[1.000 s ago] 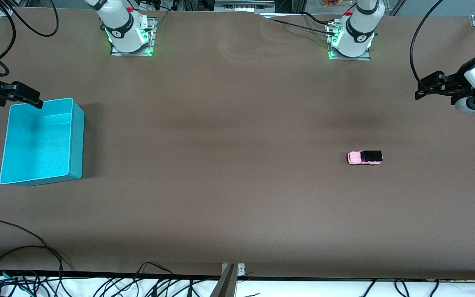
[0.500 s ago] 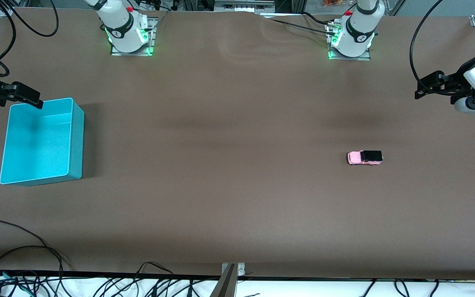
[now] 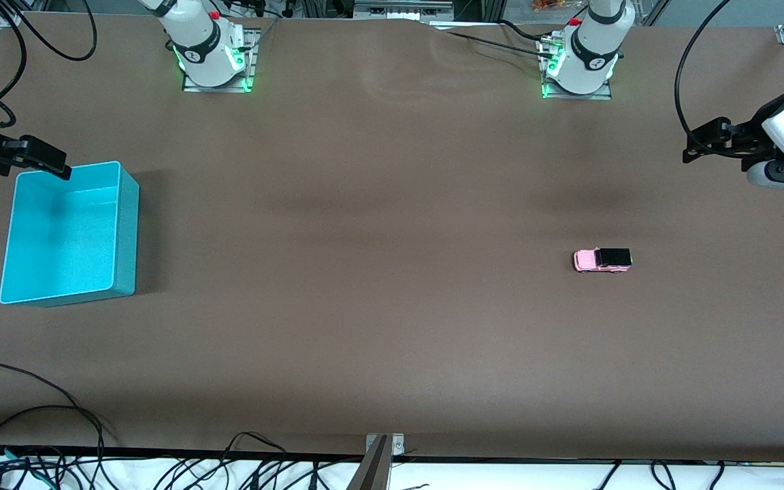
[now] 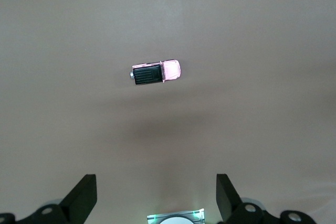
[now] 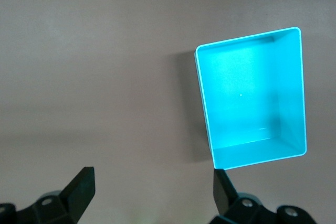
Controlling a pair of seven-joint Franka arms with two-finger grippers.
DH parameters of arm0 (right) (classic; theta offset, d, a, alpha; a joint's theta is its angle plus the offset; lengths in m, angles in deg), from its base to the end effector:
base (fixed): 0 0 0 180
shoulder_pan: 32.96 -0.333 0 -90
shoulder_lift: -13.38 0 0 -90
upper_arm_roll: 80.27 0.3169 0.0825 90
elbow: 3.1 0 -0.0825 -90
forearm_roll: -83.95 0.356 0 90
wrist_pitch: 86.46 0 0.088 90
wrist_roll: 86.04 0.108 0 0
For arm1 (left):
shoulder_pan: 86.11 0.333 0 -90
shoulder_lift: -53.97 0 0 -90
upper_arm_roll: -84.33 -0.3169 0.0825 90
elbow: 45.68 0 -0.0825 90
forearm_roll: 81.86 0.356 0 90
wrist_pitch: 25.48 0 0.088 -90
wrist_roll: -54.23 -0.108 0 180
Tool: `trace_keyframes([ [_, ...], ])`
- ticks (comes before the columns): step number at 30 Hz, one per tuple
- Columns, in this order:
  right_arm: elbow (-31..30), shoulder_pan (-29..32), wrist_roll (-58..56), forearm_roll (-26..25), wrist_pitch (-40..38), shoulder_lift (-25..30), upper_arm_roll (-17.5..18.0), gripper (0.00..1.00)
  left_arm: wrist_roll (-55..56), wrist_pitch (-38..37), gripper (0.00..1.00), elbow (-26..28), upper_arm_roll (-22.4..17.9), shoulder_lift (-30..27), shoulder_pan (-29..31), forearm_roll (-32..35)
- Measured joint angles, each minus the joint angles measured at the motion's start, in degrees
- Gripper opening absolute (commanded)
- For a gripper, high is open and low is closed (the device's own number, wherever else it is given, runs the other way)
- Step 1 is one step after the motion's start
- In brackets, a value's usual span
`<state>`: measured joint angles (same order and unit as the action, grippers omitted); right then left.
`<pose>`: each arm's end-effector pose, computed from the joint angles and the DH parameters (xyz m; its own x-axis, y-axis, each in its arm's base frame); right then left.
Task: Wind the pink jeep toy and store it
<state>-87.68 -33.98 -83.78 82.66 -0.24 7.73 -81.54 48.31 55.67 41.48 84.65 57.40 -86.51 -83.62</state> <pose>0.5498 -0.0043 0.6075 0.9966 -0.0453 -0.0689 -0.0435 -0.9987 0.0274 0.5272 -0.0102 0.6023 0.9798 -0.1202 -0.1599 -0.1139 -0.9923 0.0478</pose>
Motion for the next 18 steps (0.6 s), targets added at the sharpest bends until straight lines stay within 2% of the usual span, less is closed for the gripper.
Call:
trace_keyframes([
  [18,0.0,0.0,0.0,0.0,0.0,-0.2,0.0,1.00,0.1,7.2,1.00,6.9,0.0,0.8,0.0,0.1],
])
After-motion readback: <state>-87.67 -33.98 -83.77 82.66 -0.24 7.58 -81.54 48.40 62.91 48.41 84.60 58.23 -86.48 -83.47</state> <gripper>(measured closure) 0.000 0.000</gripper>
